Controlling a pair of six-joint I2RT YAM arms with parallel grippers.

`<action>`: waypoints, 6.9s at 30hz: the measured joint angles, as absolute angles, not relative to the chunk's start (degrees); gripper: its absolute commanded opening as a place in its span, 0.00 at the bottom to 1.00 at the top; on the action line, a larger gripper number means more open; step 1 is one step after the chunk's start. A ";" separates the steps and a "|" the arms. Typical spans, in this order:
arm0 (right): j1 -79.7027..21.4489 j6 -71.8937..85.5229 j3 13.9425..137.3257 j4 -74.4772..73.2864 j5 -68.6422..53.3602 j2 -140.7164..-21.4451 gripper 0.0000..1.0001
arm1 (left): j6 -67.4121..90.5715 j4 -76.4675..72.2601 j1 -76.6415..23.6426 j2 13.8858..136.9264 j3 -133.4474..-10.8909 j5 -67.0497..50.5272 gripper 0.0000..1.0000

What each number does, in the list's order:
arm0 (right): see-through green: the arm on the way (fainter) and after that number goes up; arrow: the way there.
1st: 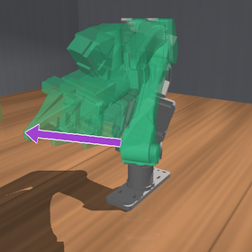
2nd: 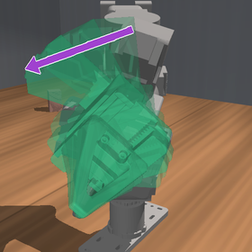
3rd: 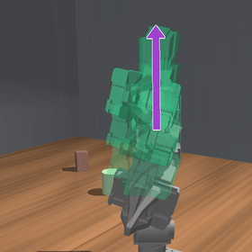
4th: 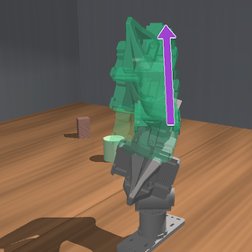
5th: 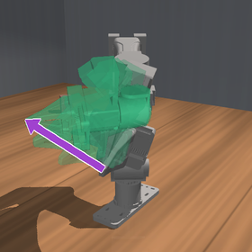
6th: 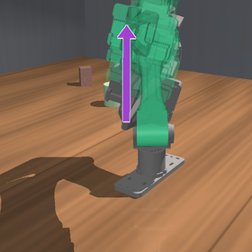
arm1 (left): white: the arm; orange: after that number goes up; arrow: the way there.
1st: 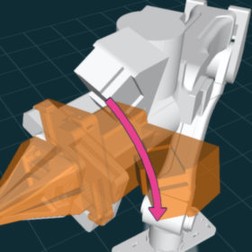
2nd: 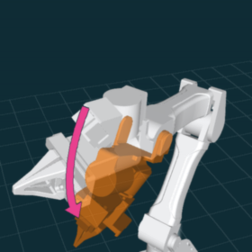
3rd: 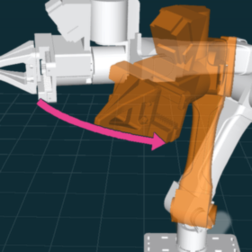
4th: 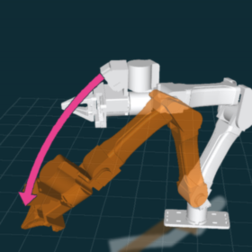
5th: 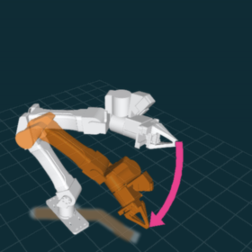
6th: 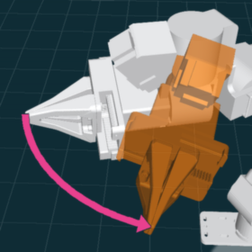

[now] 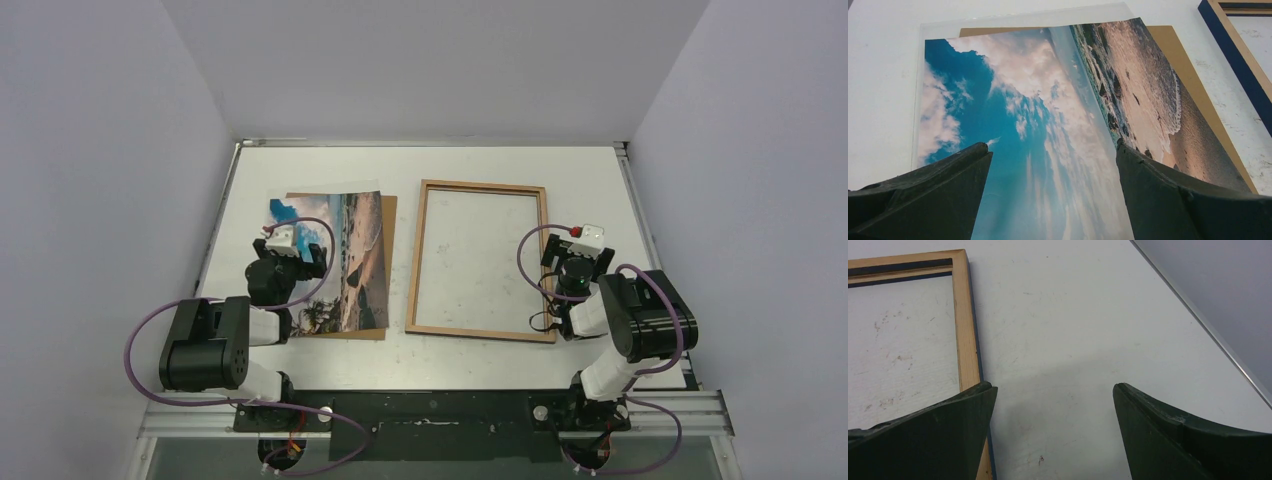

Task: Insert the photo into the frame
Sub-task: Adjust the photo frame item at the center of the board, then pick up the photo frame item at the center of the board.

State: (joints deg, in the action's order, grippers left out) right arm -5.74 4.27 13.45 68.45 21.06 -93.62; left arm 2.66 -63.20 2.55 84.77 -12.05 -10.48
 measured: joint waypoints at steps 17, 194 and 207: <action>-12.49 4.43 23.79 50.61 28.84 -85.45 0.90 | 2.55 -63.22 2.39 84.77 -12.05 -10.28 0.96; -37.50 25.76 105.82 -0.75 -1.56 -136.84 1.00 | -20.16 32.93 9.85 115.00 -81.73 -1.74 0.38; -34.76 29.28 109.86 -3.73 0.23 -139.48 0.95 | -19.59 33.50 9.58 115.28 -84.66 -3.49 0.47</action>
